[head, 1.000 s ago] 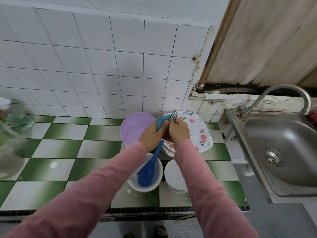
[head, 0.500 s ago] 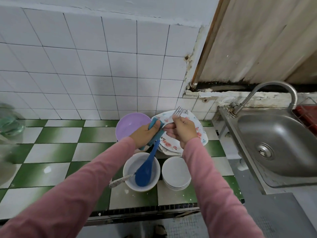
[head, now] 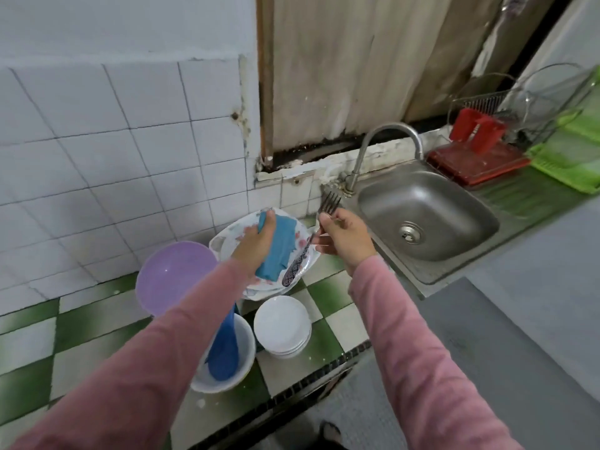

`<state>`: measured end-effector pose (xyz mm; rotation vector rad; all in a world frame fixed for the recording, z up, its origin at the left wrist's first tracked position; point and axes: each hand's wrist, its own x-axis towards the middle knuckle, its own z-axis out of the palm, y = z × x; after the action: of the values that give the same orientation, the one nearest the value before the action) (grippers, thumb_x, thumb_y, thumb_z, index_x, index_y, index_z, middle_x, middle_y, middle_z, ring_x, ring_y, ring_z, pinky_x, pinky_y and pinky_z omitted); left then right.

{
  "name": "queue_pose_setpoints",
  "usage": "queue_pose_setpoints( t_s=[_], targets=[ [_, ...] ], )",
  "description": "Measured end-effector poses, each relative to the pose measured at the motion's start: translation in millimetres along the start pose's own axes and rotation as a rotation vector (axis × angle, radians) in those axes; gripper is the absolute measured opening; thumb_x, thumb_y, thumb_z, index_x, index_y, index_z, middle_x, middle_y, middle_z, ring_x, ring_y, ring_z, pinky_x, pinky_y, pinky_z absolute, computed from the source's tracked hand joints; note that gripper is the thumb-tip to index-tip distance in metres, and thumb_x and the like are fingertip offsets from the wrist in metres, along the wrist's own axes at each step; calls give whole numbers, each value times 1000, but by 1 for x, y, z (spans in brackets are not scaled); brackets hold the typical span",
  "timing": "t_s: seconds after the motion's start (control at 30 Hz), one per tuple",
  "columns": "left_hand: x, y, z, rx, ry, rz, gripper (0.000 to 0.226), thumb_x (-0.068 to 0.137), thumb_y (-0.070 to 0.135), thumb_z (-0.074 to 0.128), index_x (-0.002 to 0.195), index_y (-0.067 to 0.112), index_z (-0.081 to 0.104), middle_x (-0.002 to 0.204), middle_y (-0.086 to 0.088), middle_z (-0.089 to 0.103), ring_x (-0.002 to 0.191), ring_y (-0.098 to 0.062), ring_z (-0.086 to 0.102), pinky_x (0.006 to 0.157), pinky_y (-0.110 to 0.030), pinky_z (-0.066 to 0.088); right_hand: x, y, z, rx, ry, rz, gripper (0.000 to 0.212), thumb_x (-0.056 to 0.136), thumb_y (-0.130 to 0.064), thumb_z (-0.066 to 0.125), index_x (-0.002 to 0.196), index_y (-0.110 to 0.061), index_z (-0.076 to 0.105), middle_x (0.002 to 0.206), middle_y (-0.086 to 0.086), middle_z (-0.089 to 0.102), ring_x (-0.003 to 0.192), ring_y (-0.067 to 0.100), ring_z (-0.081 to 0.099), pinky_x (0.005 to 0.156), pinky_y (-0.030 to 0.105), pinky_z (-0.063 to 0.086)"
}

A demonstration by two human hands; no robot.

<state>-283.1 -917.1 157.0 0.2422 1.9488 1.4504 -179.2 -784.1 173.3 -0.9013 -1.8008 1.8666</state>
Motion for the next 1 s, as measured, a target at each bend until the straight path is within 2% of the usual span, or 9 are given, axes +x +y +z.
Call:
queue_pose_setpoints(
  t_s=[0.13,0.23,0.33,0.43,0.5,0.67,0.83,0.9,1.0],
  targets=[
    [4,23,60,-152,-148,-35,60,90,69,45,109,14,61,91,-11,70,79,-28,69,72,-39,58,2,-4,-55,-70,96,-55,8,101,-11,56,96,-5,59,75,8,62,59,16,64,56,25,57],
    [11,37,107,-127,-229,-12,31,90,43,67,101,14,65,88,-10,71,73,-24,68,62,-33,57,9,-7,-105,-128,206,-88,16,101,-12,56,104,3,60,77,9,64,60,14,63,56,26,52],
    [29,51,163,-78,-269,35,12,91,23,69,95,13,65,86,-10,71,73,-25,68,64,-36,58,27,-11,-163,-220,300,-146,9,100,-16,58,94,-10,63,81,9,70,64,12,67,56,23,50],
    [51,73,227,-55,-276,53,19,91,31,68,99,14,63,96,-13,70,85,-31,67,80,-48,57,55,-16,-229,-218,398,-187,20,98,-15,61,78,-19,60,71,0,70,62,8,67,66,33,56],
    [65,92,273,-60,-259,86,18,92,33,67,97,16,64,93,-12,70,83,-31,67,82,-50,56,75,-23,-274,-216,459,-221,23,96,-13,62,75,-21,60,66,-6,69,61,8,68,73,37,60],
    [95,145,379,-91,-239,133,18,95,38,61,98,20,61,98,-10,69,91,-30,67,90,-51,55,124,-50,-372,-189,601,-289,26,95,-9,62,75,-27,62,75,0,73,78,22,72,82,40,60],
    [130,209,458,-98,-167,255,26,98,39,56,110,17,60,100,-8,66,85,-24,63,79,-38,53,181,-82,-449,-176,710,-375,29,97,-15,61,78,-37,61,87,-3,72,89,24,71,89,48,57],
    [145,229,481,-104,-147,291,28,99,37,55,117,16,58,101,-6,64,86,-21,61,81,-37,51,205,-93,-472,-160,722,-414,28,97,-17,61,82,-40,63,92,-5,74,91,19,72,90,45,57],
    [164,252,506,-88,-113,318,27,100,37,52,118,18,55,93,-1,60,77,-14,57,67,-29,47,230,-111,-491,-114,712,-459,22,98,-10,59,88,-29,64,88,-8,71,82,5,69,81,22,56]
  ],
)
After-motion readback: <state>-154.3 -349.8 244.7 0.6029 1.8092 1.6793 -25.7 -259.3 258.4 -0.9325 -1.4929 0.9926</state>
